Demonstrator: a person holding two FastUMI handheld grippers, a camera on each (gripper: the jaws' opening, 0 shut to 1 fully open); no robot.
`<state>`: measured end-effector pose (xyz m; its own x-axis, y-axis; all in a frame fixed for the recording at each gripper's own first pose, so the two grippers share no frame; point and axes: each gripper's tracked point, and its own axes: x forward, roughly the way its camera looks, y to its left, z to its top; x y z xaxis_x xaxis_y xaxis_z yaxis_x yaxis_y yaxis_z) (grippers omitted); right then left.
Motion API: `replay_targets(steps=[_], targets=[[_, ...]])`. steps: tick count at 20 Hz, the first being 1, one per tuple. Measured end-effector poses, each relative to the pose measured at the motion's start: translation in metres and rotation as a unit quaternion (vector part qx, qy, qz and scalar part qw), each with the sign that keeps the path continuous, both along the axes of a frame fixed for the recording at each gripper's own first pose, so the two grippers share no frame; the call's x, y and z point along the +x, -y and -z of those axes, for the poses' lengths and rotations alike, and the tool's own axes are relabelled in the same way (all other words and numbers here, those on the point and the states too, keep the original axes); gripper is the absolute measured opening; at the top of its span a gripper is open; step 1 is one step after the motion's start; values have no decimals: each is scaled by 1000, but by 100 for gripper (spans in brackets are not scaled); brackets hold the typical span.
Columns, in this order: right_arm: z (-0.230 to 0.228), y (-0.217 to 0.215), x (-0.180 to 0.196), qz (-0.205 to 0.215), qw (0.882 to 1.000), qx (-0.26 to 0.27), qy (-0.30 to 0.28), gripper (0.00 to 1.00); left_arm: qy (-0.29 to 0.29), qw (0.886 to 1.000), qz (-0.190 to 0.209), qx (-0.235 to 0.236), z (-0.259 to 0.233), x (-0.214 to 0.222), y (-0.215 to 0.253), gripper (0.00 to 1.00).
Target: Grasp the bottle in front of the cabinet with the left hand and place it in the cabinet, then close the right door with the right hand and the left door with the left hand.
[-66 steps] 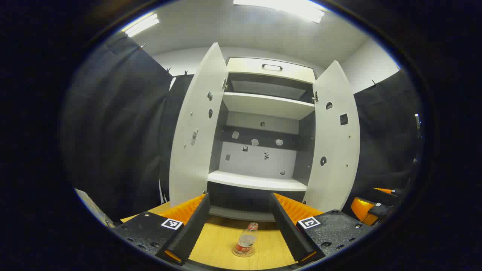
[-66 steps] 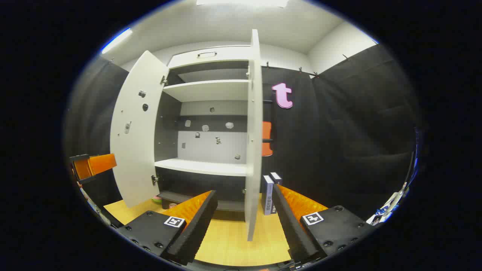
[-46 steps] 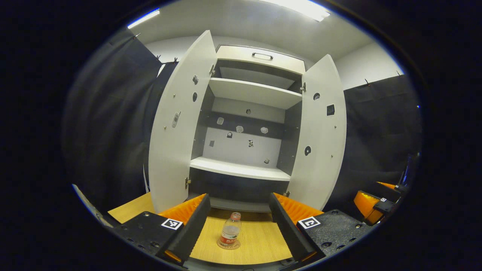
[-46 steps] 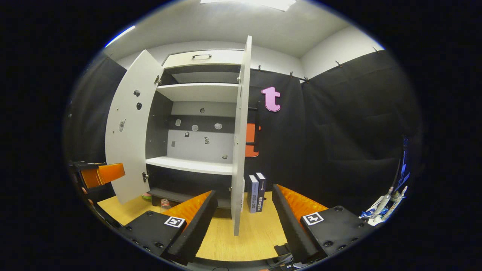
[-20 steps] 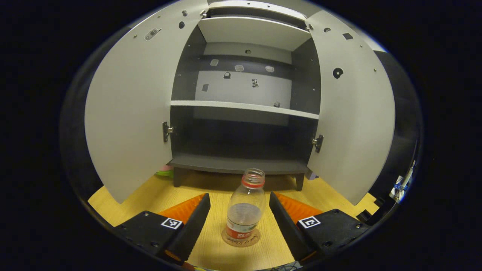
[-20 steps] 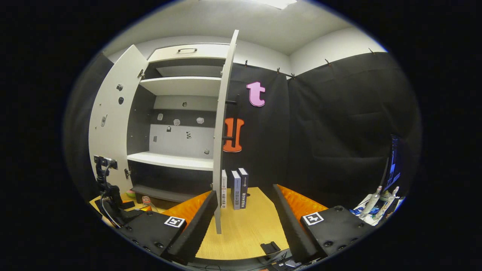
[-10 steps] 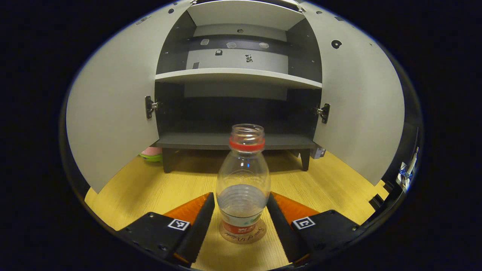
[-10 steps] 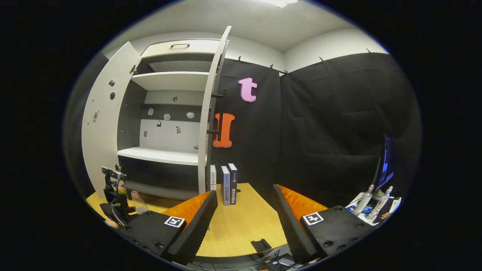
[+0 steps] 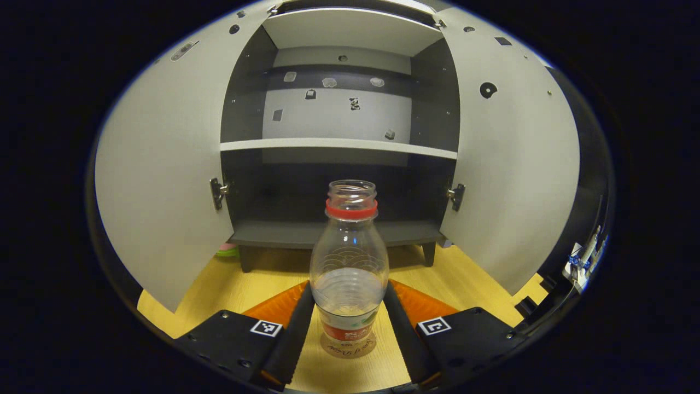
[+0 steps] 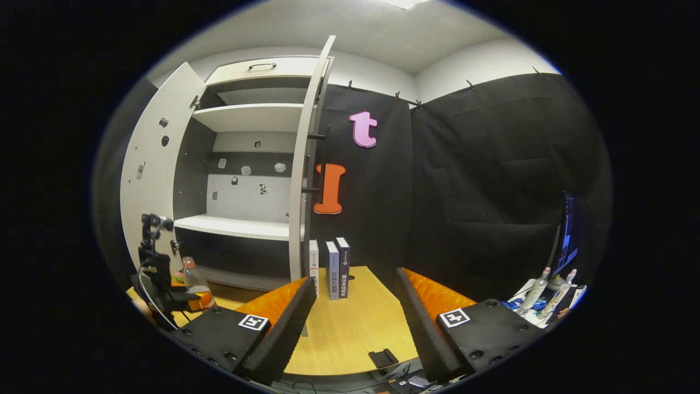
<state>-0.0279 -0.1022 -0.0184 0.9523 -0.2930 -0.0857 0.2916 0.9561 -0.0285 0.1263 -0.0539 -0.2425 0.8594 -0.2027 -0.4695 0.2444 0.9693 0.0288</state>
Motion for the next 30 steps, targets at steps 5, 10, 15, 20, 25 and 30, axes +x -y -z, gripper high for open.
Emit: replay_targets(steps=[5,10,15,20,25,30], targets=[[4,-4,6,-6,1000,13,0,92,31,999,3,-22,-83,23,5,76],[8,2,2,2,1000,10,-5,97,51,998,11,-39,-145,60,19,76],[12,13,-5,15,1000,9,-15,92,94,995,16,-18,-190,114,33,75],[14,31,-11,36,999,11,-18,92,111,993,19,-24,-216,170,51,75],[19,49,-14,60,998,16,-25,92,98,995,19,-17,-215,222,62,75],[18,54,-5,62,997,12,-33,98,86,996,25,10,-204,257,71,75]])
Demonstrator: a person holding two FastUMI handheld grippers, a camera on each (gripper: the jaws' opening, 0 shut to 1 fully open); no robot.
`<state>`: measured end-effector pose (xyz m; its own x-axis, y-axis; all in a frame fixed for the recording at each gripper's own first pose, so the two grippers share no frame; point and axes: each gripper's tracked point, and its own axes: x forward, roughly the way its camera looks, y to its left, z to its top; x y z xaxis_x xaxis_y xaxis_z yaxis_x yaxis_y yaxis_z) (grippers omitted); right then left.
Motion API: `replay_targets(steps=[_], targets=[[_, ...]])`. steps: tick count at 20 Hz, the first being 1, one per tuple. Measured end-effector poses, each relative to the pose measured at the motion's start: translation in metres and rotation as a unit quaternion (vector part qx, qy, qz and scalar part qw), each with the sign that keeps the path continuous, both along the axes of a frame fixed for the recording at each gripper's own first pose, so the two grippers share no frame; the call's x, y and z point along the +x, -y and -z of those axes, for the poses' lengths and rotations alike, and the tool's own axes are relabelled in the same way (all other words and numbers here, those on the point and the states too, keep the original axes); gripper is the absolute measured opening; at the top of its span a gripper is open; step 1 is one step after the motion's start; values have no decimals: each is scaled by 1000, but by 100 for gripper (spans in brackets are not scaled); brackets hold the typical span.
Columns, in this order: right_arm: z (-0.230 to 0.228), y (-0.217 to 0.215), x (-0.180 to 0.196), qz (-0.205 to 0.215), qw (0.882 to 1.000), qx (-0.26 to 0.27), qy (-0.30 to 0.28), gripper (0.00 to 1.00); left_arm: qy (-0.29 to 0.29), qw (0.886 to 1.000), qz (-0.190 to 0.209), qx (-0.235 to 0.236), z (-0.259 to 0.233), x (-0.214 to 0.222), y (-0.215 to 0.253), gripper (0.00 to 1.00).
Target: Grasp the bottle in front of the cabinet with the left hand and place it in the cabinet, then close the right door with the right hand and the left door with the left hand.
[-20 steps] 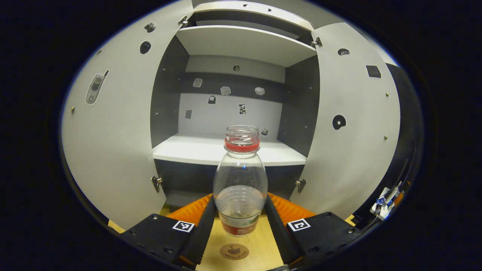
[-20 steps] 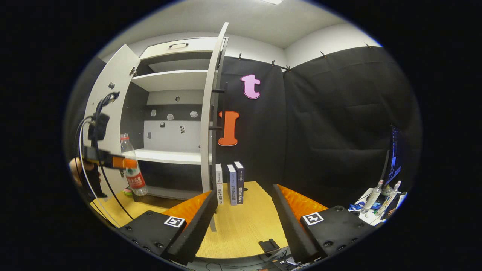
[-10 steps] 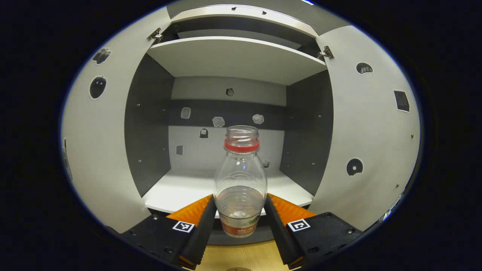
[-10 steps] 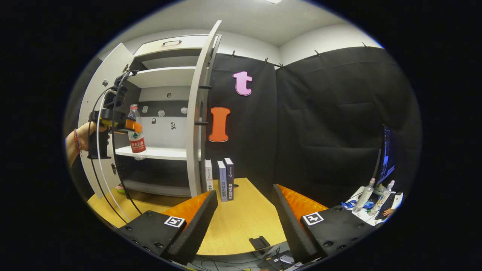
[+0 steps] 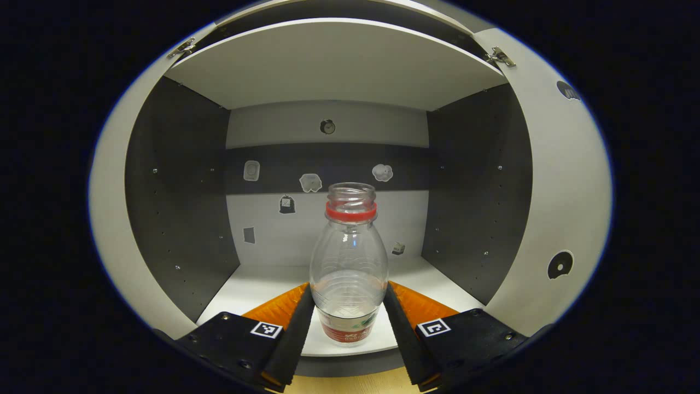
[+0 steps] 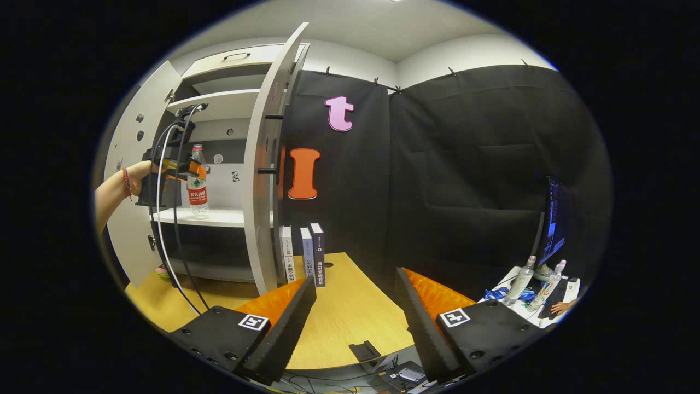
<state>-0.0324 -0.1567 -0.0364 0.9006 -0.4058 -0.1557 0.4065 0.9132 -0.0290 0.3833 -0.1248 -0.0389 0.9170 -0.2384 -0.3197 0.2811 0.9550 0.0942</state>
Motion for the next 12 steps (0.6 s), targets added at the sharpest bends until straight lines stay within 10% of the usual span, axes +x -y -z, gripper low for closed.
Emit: replay_targets(steps=[12], targets=[[0,-2,25,-10,1000,0,-3,98,-20,1000,12,0,20,21,17,89]])
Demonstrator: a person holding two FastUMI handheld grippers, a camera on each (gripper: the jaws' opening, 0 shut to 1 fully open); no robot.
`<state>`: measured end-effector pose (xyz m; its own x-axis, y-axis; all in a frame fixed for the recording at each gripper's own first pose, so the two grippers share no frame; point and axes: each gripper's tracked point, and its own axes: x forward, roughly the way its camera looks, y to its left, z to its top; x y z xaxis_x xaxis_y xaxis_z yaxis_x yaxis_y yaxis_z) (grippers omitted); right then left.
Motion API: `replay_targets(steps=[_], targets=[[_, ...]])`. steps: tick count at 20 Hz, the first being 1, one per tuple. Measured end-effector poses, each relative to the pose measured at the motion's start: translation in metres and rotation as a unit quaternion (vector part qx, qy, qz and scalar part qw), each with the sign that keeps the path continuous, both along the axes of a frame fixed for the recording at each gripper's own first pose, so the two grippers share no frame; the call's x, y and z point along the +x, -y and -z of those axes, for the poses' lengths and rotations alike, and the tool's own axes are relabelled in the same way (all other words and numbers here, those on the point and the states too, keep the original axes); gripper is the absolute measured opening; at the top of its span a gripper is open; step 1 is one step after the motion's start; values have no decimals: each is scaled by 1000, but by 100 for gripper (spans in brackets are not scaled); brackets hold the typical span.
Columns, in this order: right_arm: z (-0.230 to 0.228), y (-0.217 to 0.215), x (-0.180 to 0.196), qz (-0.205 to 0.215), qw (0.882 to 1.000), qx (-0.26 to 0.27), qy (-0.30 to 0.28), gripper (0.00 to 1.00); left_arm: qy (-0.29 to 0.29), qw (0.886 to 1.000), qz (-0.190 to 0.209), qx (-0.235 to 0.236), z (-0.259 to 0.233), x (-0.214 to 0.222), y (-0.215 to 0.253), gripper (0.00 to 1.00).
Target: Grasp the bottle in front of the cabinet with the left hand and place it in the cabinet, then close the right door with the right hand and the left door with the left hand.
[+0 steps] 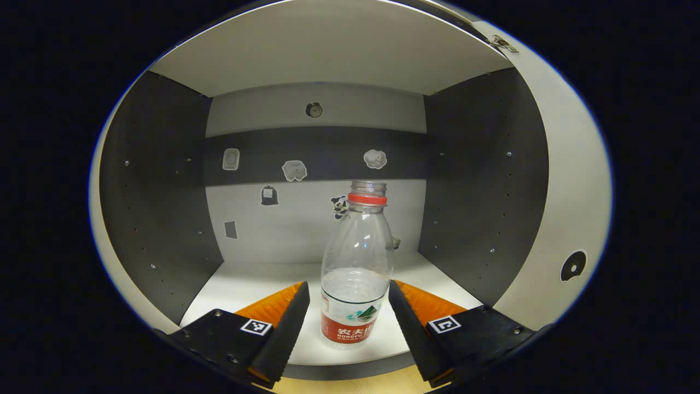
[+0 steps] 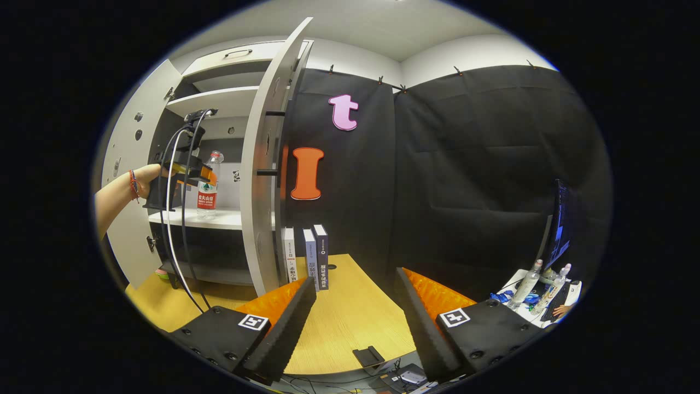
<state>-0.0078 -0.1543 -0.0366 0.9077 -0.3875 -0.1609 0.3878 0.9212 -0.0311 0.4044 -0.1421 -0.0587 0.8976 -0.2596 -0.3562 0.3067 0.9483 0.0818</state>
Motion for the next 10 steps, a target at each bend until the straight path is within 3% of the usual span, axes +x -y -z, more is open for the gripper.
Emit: replay_targets(steps=[4,5,10], targets=[[0,-2,3,-4,1000,1,1,97,-11,1000,-10,-17,7,-2,-6,90],[1,-5,4,-5,1000,1,0,92,-14,1000,-13,-20,9,-3,-8,90],[2,-8,4,-12,1000,2,0,97,-8,1000,-20,-18,3,-9,-19,90]])
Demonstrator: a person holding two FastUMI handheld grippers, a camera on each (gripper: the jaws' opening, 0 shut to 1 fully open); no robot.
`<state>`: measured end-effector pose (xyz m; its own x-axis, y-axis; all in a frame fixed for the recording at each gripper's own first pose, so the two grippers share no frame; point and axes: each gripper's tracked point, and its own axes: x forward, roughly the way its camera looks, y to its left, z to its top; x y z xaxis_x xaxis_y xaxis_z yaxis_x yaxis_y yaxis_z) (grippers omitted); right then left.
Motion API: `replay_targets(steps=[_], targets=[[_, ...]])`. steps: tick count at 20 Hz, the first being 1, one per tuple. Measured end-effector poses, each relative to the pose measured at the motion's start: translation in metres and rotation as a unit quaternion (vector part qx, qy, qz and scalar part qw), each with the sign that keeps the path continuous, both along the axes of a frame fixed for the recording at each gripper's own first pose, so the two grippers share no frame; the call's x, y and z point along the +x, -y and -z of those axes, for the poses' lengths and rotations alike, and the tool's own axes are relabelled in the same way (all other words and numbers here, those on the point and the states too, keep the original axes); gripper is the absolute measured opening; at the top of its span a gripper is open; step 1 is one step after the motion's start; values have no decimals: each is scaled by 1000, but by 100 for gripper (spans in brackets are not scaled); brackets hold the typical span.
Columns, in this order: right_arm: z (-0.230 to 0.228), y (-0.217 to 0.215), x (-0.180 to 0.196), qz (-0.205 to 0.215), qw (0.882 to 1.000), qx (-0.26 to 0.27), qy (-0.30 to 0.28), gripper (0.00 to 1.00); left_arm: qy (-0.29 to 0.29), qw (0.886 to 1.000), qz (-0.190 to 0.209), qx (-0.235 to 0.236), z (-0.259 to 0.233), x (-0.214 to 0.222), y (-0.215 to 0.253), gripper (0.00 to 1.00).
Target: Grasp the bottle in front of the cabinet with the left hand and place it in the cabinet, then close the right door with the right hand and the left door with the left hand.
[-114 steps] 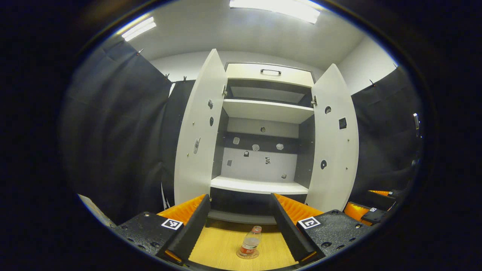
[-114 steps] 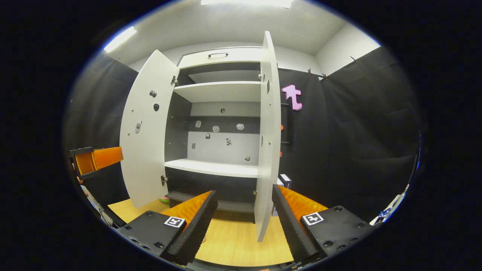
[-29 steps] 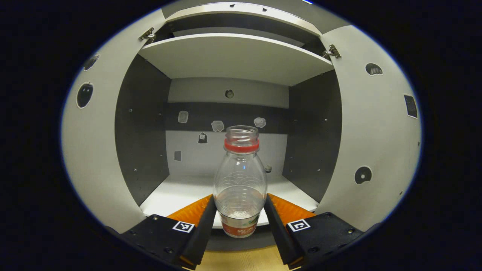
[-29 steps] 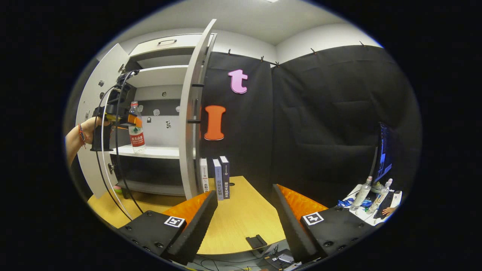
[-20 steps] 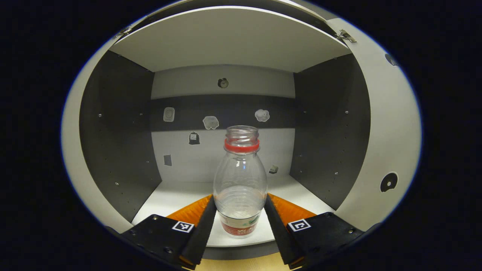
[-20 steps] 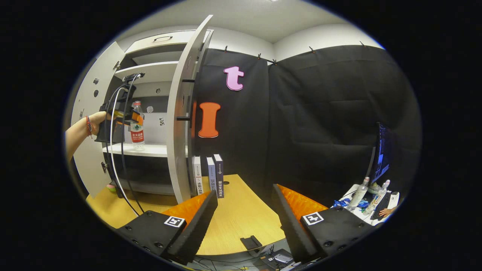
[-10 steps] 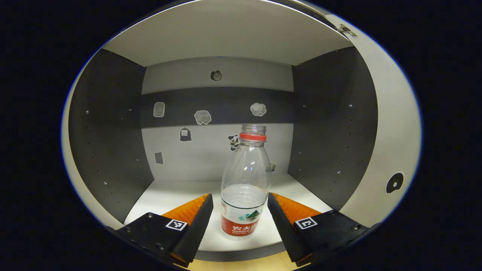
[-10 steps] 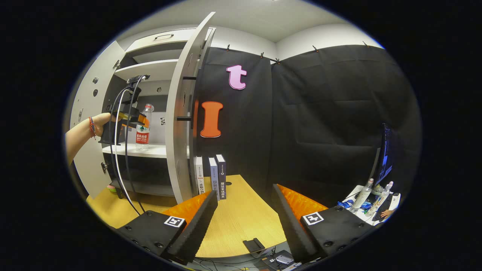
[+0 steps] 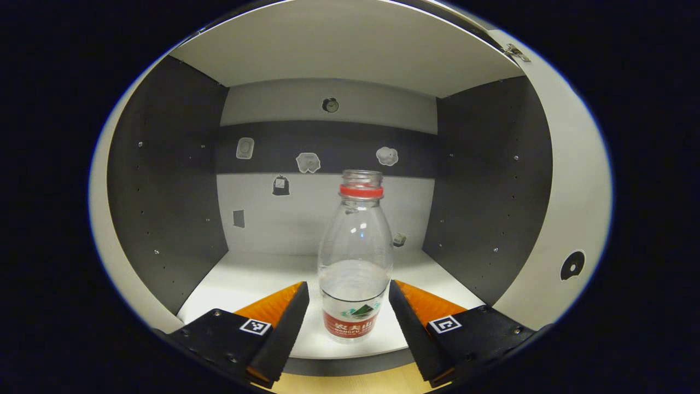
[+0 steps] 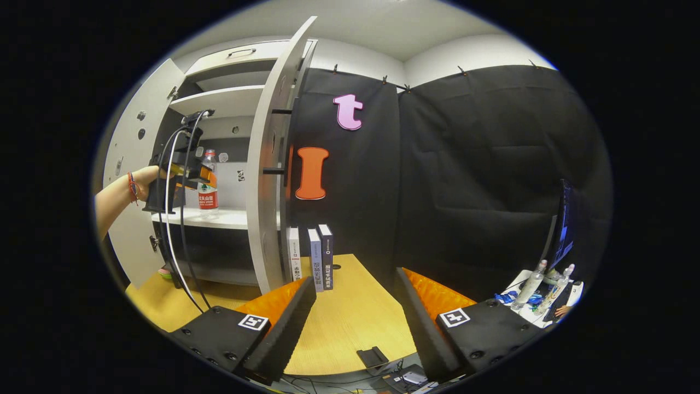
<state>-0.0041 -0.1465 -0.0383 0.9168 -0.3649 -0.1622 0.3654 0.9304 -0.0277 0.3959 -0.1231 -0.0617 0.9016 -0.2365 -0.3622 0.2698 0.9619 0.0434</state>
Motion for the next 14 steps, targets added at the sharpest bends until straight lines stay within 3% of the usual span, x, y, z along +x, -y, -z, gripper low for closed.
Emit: replay_targets(steps=[2,3,8,9,10,13,14], targets=[[-2,-1,1,-2,1000,-1,2,97,3,1000,0,-2,0,-1,0,93],[-3,-1,1,-2,1000,-2,4,92,5,1000,1,-5,-2,-2,-1,93],[-15,-5,6,-13,1000,-10,15,92,12,999,3,-33,-19,-33,-5,93],[-17,-6,7,-16,1000,-12,16,97,15,999,3,-36,-22,-36,-7,93],[-20,-5,10,-18,1000,-15,19,92,18,999,3,-38,-24,-39,-9,93],[-31,-5,14,-24,999,-21,26,92,29,999,0,-45,-40,-66,-16,93],[-34,-4,17,-26,999,-22,29,97,34,998,0,-48,-46,-74,-18,93]])
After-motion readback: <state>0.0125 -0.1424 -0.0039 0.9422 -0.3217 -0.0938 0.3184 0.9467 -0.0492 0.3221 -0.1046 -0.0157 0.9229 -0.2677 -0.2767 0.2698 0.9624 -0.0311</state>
